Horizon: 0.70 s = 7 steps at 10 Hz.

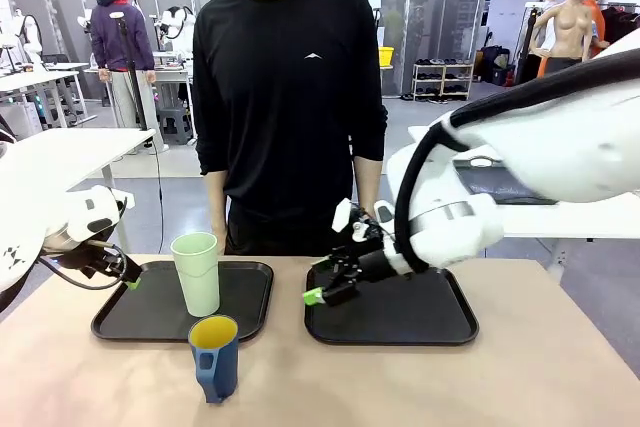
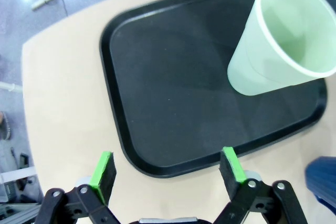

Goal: Sort and store the cups by type.
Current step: Pick up the Handle plastic cup and place it into the empty Flat Tray.

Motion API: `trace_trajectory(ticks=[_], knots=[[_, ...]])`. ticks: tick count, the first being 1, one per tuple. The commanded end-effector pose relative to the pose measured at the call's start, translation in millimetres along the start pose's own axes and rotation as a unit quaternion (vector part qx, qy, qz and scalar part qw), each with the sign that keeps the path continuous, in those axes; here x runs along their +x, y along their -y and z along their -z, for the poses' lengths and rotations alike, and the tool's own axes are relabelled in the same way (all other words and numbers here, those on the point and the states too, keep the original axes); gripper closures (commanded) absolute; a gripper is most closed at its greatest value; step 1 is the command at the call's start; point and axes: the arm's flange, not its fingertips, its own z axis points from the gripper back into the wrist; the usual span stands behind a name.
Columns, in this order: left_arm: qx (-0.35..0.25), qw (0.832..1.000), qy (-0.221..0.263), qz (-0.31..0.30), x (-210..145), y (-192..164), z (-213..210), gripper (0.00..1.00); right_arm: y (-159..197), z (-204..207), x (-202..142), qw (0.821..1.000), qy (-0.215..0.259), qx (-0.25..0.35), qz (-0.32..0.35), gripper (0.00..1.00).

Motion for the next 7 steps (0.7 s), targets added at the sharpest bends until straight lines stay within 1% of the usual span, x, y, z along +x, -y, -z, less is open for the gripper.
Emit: trace_trajectory(ticks=[1, 2, 3, 5, 6, 7], knots=[[0.0, 1.0, 0.001, -0.001, 0, -1, 0, 0.0, -44, -52, 13, 0.995, -0.086, -0.03, 0.035, 0.0], [0.0, 1.0, 0.001, -0.001, 0, -1, 0, 0.0, -56, -76, 15, 0.991, -0.121, -0.042, 0.038, 0.0], [0.0, 1.0, 0.001, -0.001, 0, -1, 0, 0.0, -69, -96, 14, 0.983, -0.171, -0.045, 0.048, 0.0], [0.0, 1.0, 0.001, -0.001, 0, -1, 0, 0.0, -84, -121, 11, 0.972, -0.216, -0.062, 0.068, 0.0], [0.0, 1.0, 0.001, -0.001, 0, -1, 0, 0.0, -85, -129, 8, 0.966, -0.234, -0.079, 0.077, 0.0], [0.0, 1.0, 0.001, -0.001, 0, -1, 0, 0.0, -84, -135, 5, 0.961, -0.251, -0.083, 0.077, 0.0]])
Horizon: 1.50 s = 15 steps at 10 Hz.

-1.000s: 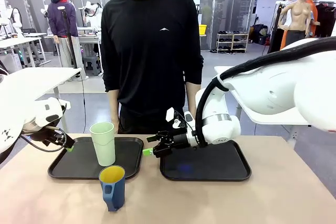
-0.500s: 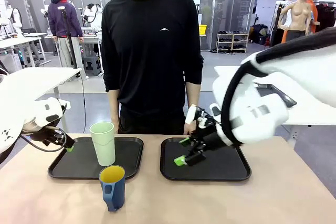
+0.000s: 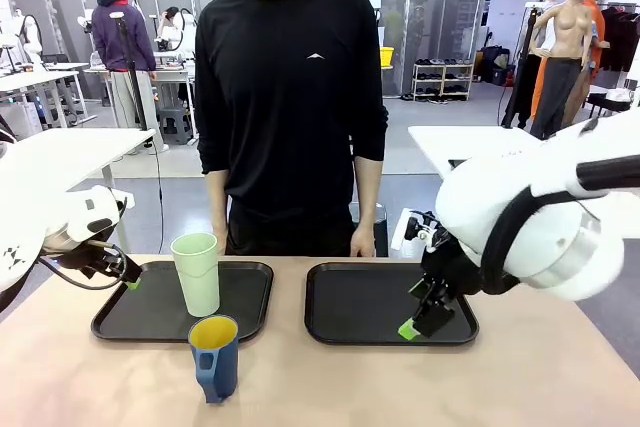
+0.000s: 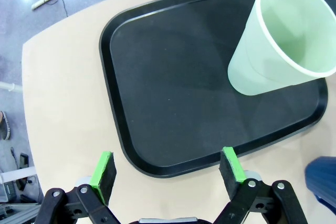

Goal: Sort and store the cups by type.
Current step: Pick up the Handle plastic cup and place it into the empty Flat Tray.

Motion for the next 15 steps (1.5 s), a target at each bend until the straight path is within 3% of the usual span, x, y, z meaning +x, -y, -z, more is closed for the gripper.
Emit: trace_trajectory(ticks=[1, 15], knots=[[0.0, 1.0, 0.001, -0.001, 0.5, -0.9, -0.4, 0.0, -1.5, -14.4, -0.8, 0.999, -0.031, 0.012, 0.015, 0.0], [0.0, 1.0, 0.001, -0.001, 0.5, -0.9, -0.4, 0.0, 3.5, -6.2, -6.2, 1.0, -0.028, 0.008, 0.004, 0.0]])
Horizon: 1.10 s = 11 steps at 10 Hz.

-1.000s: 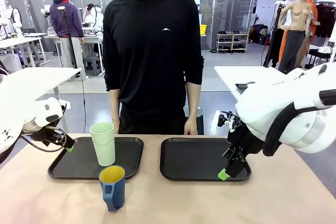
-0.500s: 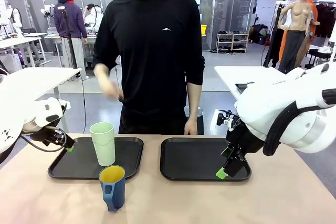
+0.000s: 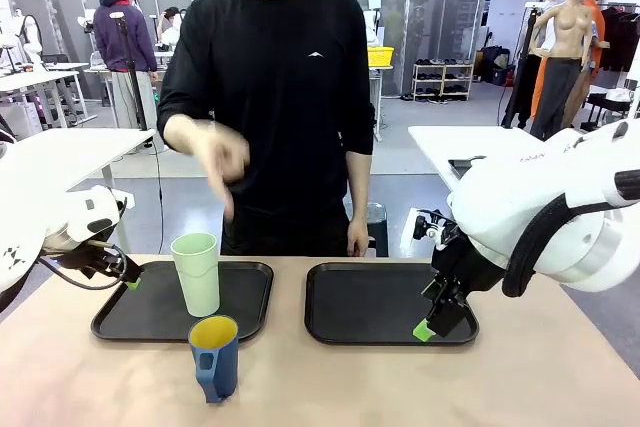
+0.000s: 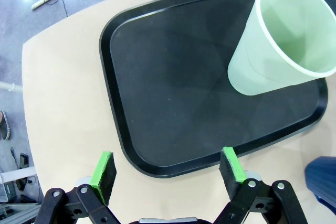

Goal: Sort and store the cups by type.
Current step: Pick up the Handle plastic cup and place it into the empty Flat Tray.

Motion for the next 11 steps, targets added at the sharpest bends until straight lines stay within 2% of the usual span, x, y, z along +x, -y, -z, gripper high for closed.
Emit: trace_trajectory(ticks=[1, 11], knots=[[0.0, 1.0, 0.001, -0.001, 0.5, -0.9, -0.4, 0.0, -1.5, 2.0, -0.1, 1.0, -0.004, -0.007, 0.01, 0.0], [0.0, 1.0, 0.0, 0.0, 0.0, 0.0, 0.0, 0.0, -1.5, 2.0, -0.1, 1.0, -0.004, -0.007, 0.01, 0.0]])
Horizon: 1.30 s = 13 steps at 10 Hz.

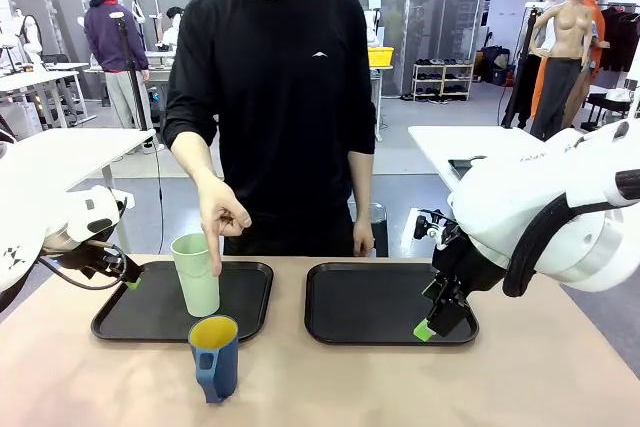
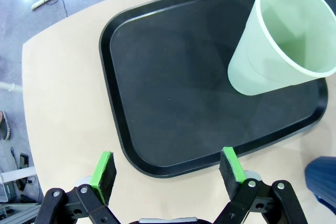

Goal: Sort and store the cups by type.
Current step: Pick up the Handle plastic cup and place it into the empty Flat Tray.

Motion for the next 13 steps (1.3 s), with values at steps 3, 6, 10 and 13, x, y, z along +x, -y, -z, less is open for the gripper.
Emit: trace_trajectory(ticks=[3, 6, 10, 13], knots=[[-0.027, 0.994, -0.014, 0.108, -12, -7, -9, 0.0, -2, 2, 1, 1.0, -0.004, -0.007, 0.009, 0.0], [-0.037, 0.968, -0.068, 0.239, -36, -32, -26, 0.0, -2, 2, 1, 1.0, -0.004, -0.007, 0.009, 0.0], [-0.114, 0.894, -0.088, 0.424, -57, -40, -33, 0.0, -2, 2, 1, 1.0, -0.004, -0.007, 0.009, 0.0], [-0.132, 0.86, -0.074, 0.488, -67, -36, -27, 0.0, -2, 2, 1, 1.0, -0.004, -0.007, 0.009, 0.0]])
